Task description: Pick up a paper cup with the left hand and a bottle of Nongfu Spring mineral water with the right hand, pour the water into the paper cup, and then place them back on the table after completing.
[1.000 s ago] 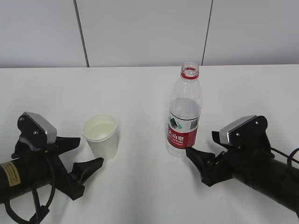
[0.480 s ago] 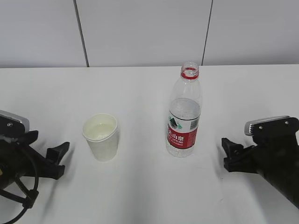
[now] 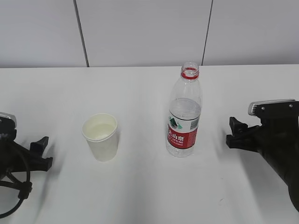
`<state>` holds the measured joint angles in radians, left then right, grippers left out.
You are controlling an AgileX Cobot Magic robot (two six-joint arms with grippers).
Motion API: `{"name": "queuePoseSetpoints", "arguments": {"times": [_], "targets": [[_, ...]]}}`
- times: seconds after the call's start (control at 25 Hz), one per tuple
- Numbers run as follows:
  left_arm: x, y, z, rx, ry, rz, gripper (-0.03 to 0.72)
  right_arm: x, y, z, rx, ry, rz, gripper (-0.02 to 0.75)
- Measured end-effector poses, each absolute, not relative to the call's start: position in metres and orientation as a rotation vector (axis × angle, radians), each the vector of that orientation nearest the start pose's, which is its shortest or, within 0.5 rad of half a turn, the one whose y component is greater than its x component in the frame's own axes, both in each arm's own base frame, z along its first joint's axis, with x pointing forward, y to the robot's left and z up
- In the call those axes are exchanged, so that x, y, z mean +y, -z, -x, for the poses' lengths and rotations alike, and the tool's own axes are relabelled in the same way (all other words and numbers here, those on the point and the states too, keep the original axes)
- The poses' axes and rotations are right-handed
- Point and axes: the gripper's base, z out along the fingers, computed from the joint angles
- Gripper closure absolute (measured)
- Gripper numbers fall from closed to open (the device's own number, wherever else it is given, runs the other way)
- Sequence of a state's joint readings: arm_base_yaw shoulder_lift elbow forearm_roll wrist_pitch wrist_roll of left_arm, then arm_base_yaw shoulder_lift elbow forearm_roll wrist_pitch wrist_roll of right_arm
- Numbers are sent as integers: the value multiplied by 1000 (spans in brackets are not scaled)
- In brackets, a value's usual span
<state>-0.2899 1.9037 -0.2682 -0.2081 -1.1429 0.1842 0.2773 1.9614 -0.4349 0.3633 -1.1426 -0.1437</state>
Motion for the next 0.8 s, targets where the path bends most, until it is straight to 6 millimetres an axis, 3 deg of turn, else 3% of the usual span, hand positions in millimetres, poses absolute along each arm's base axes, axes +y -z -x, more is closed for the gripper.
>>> {"name": "queuePoseSetpoints", "arguments": {"times": [0.24, 0.48, 0.8], "targets": [[-37, -97, -249, 1933, -102, -178, 217, 31, -105, -293, 1928, 119, -72, 148], [-32, -106, -272, 2089, -71, -148, 218, 16, -127, -310, 2107, 47, -113, 148], [-38, -170, -311, 2279, 34, -149, 218, 13, -168, -336, 2376, -72, -74, 149]]}}
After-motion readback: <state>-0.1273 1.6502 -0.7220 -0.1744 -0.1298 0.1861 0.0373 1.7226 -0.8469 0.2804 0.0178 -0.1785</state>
